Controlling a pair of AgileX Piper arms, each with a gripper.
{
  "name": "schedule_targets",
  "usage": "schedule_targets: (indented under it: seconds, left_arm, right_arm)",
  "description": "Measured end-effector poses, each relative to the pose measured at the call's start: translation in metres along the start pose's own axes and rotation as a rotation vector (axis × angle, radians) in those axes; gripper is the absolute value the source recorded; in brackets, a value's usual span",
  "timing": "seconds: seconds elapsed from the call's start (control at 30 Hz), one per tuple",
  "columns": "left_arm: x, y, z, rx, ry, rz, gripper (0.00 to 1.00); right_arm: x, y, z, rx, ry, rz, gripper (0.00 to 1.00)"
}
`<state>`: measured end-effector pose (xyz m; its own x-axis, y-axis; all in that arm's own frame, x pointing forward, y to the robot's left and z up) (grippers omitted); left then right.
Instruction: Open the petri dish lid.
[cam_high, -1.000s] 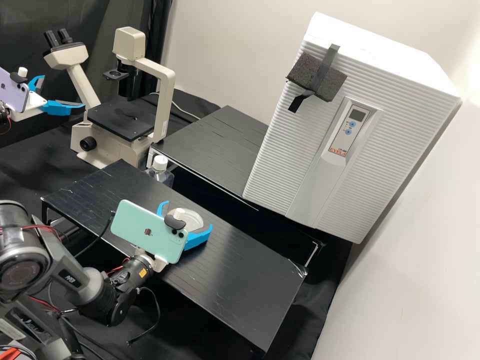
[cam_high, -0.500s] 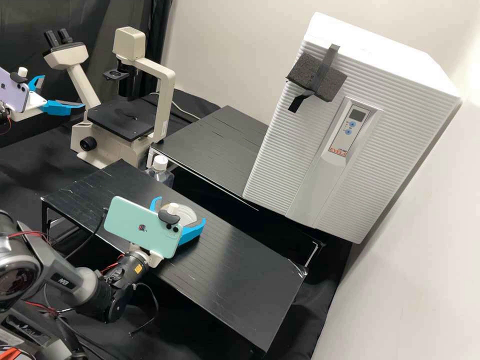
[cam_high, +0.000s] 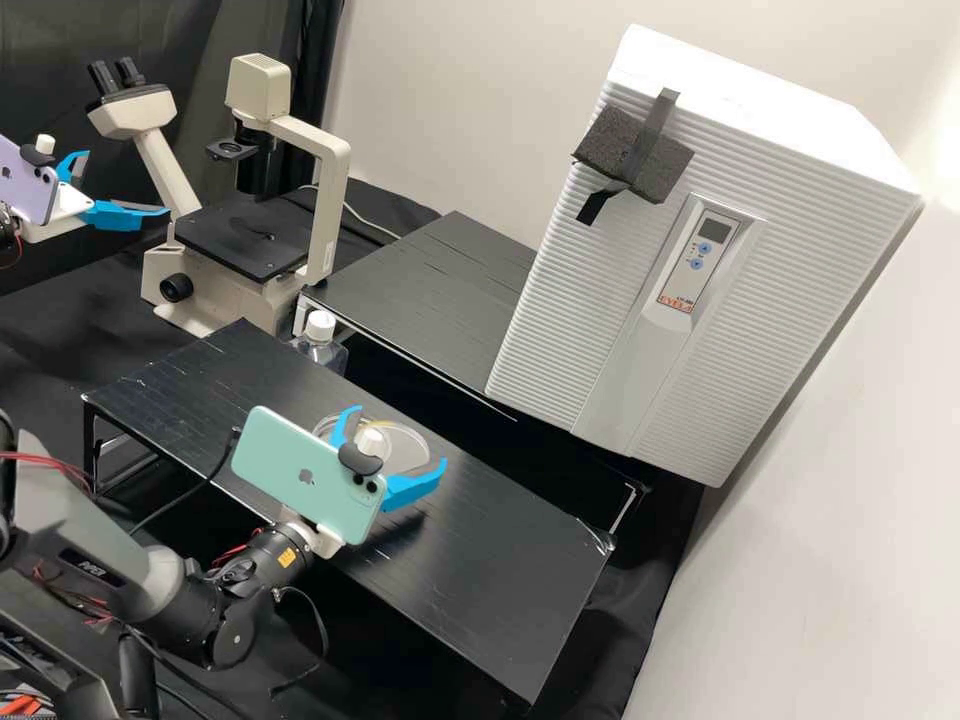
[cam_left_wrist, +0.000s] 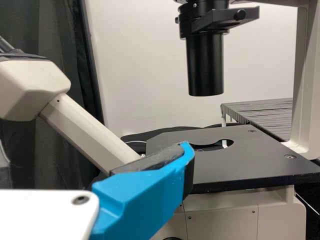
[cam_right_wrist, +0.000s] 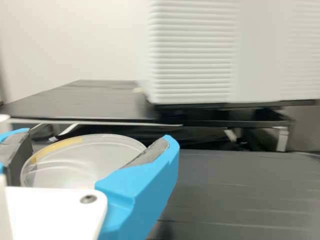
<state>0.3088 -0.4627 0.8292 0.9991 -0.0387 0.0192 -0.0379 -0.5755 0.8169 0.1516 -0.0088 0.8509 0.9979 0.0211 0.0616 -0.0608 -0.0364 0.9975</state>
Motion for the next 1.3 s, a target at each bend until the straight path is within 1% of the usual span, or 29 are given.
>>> schedule_targets:
  seconds: [0.13,0.27,0.3,0.4,0.47,0.63,0.77,0.8,0.87,0.97,1.1,1.3]
  left_arm:
    - [0.0,0.0,0.0,0.0,0.0,0.0,1.0]
    - [0.0,0.0,0.0,0.0,0.0,0.0,1.0]
    - [0.0,0.0,0.0,0.0,0.0,0.0,1.0]
    - [0.0,0.0,0.0,0.0,0.0,0.0,1.0]
    - [0.0,0.0,0.0,0.0,0.0,0.0,1.0]
    - [0.0,0.0,0.0,0.0,0.0,0.0,1.0]
    - [0.0,0.0,0.0,0.0,0.0,0.0,1.0]
    - [0.0,0.0,0.0,0.0,0.0,0.0,1.0]
    - [0.0,0.0,0.0,0.0,0.0,0.0,1.0]
    - [0.0,0.0,0.0,0.0,0.0,0.0,1.0]
    - [0.0,0.0,0.0,0.0,0.0,0.0,1.0]
    - [0.0,0.0,0.0,0.0,0.0,0.0,1.0]
  right_arm:
    - [0.0,0.004,0.013,0.034,-0.063,0.026,0.0]
    - [0.0,0.007,0.024,0.064,-0.128,0.068,0.0]
    - [0.0,0.008,0.027,0.062,-0.146,0.08,0.0]
    - [0.002,0.009,0.032,0.049,-0.157,0.104,0.0]
    - [0.002,0.009,0.034,0.039,-0.164,0.109,0.0]
    - [0.003,0.01,0.039,0.027,-0.187,0.129,0.0]
    - [0.004,0.01,0.041,0.006,-0.198,0.137,0.0]
    - [0.004,0.009,0.04,0.004,-0.198,0.135,1.0]
    - [0.005,0.009,0.04,0.003,-0.199,0.14,1.0]
    - [0.006,0.009,0.039,-0.013,-0.198,0.14,1.0]
    - [0.007,0.008,0.038,-0.023,-0.196,0.141,1.0]
    - [0.007,0.007,0.038,-0.021,-0.194,0.141,1.0]
